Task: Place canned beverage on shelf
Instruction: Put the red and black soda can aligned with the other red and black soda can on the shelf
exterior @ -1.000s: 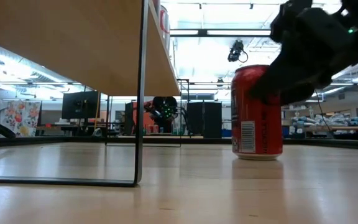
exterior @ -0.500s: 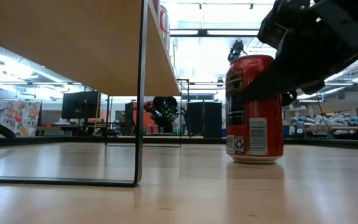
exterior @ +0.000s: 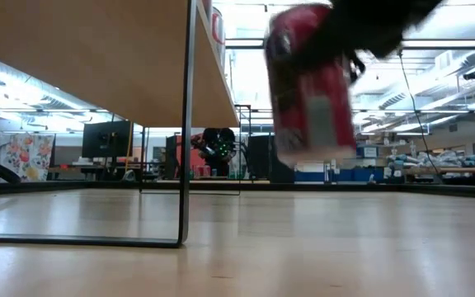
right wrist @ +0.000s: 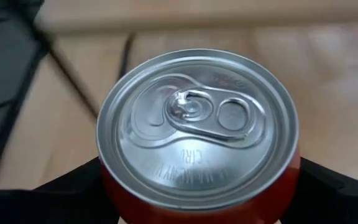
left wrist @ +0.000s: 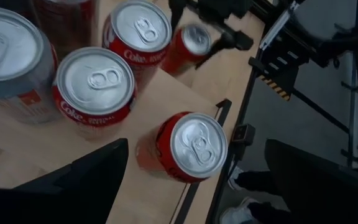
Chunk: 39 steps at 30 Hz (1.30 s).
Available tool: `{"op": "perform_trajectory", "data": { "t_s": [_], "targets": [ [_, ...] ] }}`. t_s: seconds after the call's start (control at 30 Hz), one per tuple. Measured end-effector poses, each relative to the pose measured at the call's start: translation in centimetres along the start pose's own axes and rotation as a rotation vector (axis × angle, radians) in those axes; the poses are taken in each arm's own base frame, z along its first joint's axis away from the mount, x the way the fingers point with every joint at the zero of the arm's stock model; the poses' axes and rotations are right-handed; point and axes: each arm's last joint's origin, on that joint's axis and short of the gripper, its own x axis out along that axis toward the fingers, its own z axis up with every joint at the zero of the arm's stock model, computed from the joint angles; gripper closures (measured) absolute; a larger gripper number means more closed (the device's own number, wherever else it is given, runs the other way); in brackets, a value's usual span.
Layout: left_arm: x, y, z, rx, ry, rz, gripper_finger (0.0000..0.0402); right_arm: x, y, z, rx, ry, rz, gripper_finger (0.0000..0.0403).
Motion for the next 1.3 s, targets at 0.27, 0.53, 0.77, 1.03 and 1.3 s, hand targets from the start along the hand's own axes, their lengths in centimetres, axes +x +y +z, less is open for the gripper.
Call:
{"op": "perform_trajectory", "data": {
  "t_s": [0.27, 0.53, 0.77, 1.03, 1.3],
  "targets": [
    [0.0, 0.0, -0.1, 0.01, 0.03, -0.016, 0.0013, -2.2, 2.0, 6.2, 0.092, -0.138, -0.127, 0.0079],
    [0.0, 0.0, -0.1, 0.066, 0.03, -0.016, 0.0013, -3.8, 3.1, 9.3, 0.157, -0.252, -0.137, 0.0079],
    [0.0, 0.0, -0.1, 0.12, 0.034, -0.009, 0.0013, -4.8, 4.1, 10.3, 0.158, -0.304, -0.157, 0.008],
    [0.0, 0.3, -0.2, 0.134, 0.045, 0.01, 0.0013, -3.2, 6.4, 11.5, 0.117, -0.308, -0.163, 0.008],
    [-0.4, 0.3, -0.4, 0.13, 0.049, -0.005, 0.0013, -0.8, 9.1, 13.6, 0.137, -0.226, -0.224, 0.008]
  ]
}}
